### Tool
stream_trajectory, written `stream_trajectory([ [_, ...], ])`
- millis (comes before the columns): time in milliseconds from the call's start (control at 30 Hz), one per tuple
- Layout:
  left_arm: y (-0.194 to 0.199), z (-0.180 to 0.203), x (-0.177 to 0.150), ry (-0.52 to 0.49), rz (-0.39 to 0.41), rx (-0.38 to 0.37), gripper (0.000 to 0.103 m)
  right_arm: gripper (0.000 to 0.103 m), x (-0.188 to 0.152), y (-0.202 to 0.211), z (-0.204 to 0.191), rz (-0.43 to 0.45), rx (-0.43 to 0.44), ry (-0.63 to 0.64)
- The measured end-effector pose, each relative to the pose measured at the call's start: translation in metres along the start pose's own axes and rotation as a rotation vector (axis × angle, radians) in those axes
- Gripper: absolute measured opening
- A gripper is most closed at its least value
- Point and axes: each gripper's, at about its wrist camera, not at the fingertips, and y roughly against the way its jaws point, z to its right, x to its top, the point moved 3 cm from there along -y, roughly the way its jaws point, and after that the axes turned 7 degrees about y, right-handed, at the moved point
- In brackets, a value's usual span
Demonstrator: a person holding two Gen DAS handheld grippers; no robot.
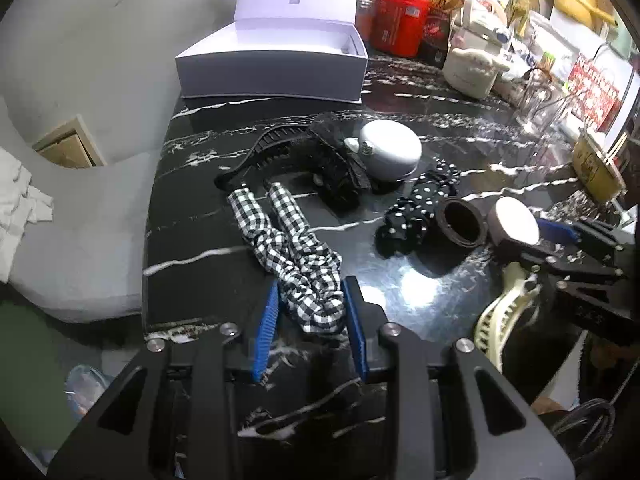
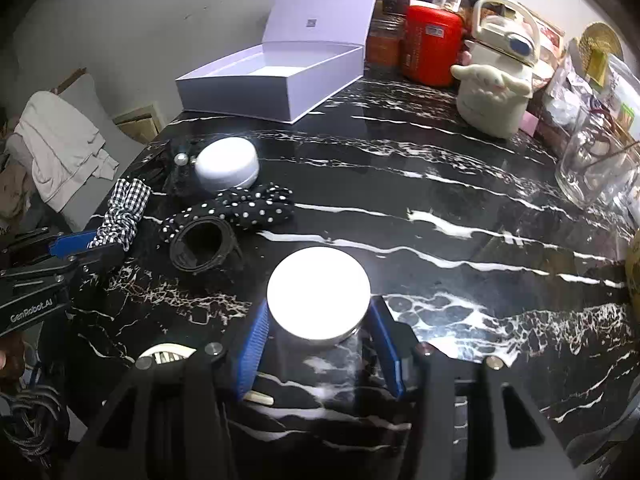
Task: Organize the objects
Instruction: 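Grasp the gingham scrunchie with the left gripper while the right gripper grasps the pink compact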
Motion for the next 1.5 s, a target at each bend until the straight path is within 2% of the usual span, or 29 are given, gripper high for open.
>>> stream_trajectory([
  [200,0.000,0.003,0.006,0.042,0.015,-0.031,0.035,0.051,0.000,0.000,0.000,0.005,-0.012,0.026],
  [400,-0.005,0.011,0.013,0.030,0.013,-0.014,0.041,0.053,0.003,0.002,0.005,0.027,-0.019,0.024],
  [533,-0.008,0.013,0.016,0.065,-0.003,-0.059,0.043,0.061,0.007,0.002,0.005,0.038,-0.033,0.054],
  [633,-0.013,0.012,0.019,0.083,-0.006,-0.034,0.048,0.061,0.009,0.001,0.006,0.038,-0.025,0.052],
  [733,-0.014,0.011,0.022,0.096,-0.008,-0.024,0.049,0.061,0.012,0.000,0.006,0.039,-0.033,0.070],
  [800,-0.013,0.012,0.026,0.103,0.007,-0.026,0.053,0.061,0.014,-0.001,0.005,0.042,-0.027,0.075],
  [867,-0.013,0.013,0.028,0.099,0.020,-0.021,0.061,0.061,0.014,-0.003,0.005,0.035,-0.020,0.073],
  [1167,-0.023,0.022,0.028,0.077,0.016,-0.023,0.062,0.061,0.012,-0.007,0.012,0.030,-0.017,0.049],
  [1233,-0.022,0.021,0.028,0.081,0.018,-0.028,0.060,0.061,0.012,-0.008,0.012,0.029,-0.012,0.043],
  [1300,-0.023,0.020,0.027,0.088,0.010,-0.040,0.050,0.060,0.011,-0.008,0.013,0.026,-0.002,0.034],
  [1367,-0.024,0.021,0.026,0.088,-0.006,-0.054,0.041,0.052,0.010,-0.009,0.012,0.023,0.010,0.029],
  [1400,-0.024,0.020,0.025,0.095,-0.011,-0.060,0.039,0.052,0.010,-0.008,0.012,0.023,0.007,0.030],
  [1467,-0.023,0.022,0.024,0.091,-0.016,-0.068,0.028,0.052,0.009,-0.007,0.011,0.021,0.007,0.034],
  [1500,-0.021,0.023,0.023,0.084,-0.021,-0.067,0.026,0.052,0.009,-0.007,0.011,0.019,0.009,0.034],
])
